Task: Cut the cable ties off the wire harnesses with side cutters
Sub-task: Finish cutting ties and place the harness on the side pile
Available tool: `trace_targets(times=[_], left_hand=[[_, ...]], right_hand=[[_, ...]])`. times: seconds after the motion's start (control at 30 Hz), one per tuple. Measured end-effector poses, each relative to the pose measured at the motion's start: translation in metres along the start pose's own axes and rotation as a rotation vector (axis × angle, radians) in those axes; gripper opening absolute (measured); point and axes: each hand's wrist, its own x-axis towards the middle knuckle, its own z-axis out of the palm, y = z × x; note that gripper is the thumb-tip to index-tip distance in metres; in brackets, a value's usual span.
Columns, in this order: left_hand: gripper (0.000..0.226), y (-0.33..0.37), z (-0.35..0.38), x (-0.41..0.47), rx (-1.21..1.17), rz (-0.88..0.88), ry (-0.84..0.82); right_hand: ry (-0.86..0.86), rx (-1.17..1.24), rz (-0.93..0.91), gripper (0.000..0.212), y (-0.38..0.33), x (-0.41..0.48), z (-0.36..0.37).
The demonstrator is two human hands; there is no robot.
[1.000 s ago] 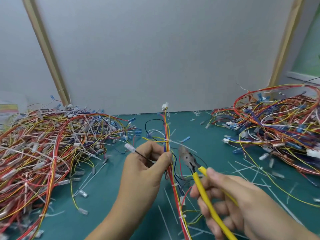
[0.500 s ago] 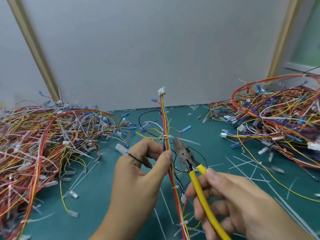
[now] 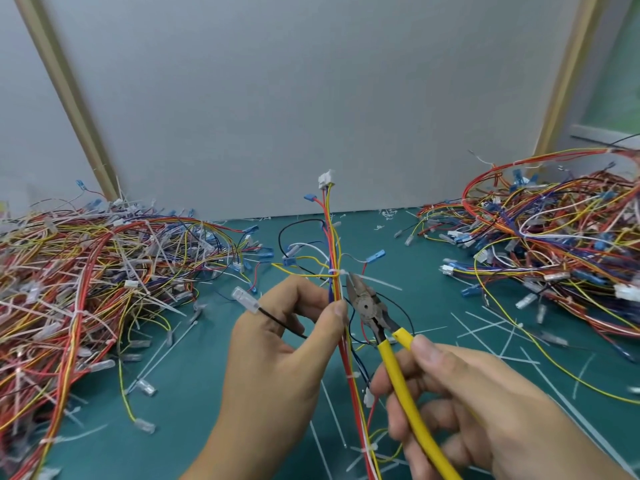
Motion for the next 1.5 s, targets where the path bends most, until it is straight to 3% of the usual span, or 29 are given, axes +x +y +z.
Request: trace_targets(times=[0.73,0.97,1.2,1.5], left_hand=[[0.006,0.0000,0.0045,-0.0036,0.000,-0.003,-0.027],[0.006,0.0012,0.0045,-0.0039,0.014,0.001,-0.031],[0.004,0.0007,0.0047,-0.0046,0.026,0.013,-0.047],[0.020,-0.0028,0.0057,-0.0022,0.067,0.066,-0.024]], right_hand=[[0.070,0.029,-0.020,0.070,0.0088,-0.0020,0.0014],[0.083,0.021,-0.020,0.058,0.0056,0.0001,0.0008],[0.139,-0.009,-0.025,0.061,0.0040,0.0008,0.0042],[0.135,-0.034,-0.029,0.057,0.0093,-0.0002,0.0019]])
